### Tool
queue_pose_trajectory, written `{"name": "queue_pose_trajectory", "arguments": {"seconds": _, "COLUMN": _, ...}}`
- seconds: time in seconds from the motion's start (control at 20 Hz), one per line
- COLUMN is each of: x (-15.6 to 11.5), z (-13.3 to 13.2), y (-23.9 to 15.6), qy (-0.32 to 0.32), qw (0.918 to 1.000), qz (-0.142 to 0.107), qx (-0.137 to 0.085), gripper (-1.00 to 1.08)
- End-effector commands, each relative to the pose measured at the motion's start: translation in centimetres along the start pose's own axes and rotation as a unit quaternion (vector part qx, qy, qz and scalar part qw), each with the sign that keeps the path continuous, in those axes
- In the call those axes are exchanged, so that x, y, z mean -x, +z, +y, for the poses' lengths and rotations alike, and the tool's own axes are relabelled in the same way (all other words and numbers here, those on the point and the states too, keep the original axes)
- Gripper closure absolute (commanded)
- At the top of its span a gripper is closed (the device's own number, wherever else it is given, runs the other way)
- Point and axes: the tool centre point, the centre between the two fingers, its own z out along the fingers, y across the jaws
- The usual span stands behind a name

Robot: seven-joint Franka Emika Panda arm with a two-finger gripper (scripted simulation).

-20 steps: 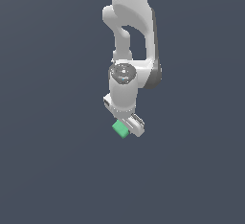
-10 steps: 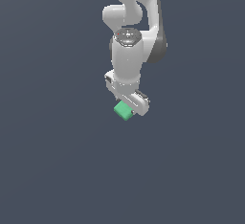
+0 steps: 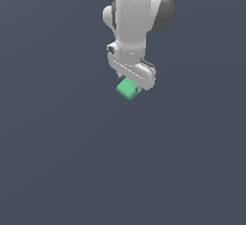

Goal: Pick up the object and move it to a goal position.

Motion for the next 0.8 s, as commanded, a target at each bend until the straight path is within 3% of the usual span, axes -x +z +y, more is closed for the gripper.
{"name": "queue_pose_trajectory", "arguments": {"seconds": 0.0, "x": 1.1, "z": 0.8, "y": -2.2, "qy": 0.000, "qw": 1.0000, "qz": 0.000, "qx": 0.001, "gripper": 1.08}}
{"name": "queue_pose_trajectory", "arguments": {"seconds": 0.75, "x": 5.2, "z": 3.3, "y": -10.6, "qy": 0.000, "qw": 1.0000, "qz": 0.000, "qx": 0.002, "gripper": 1.08}}
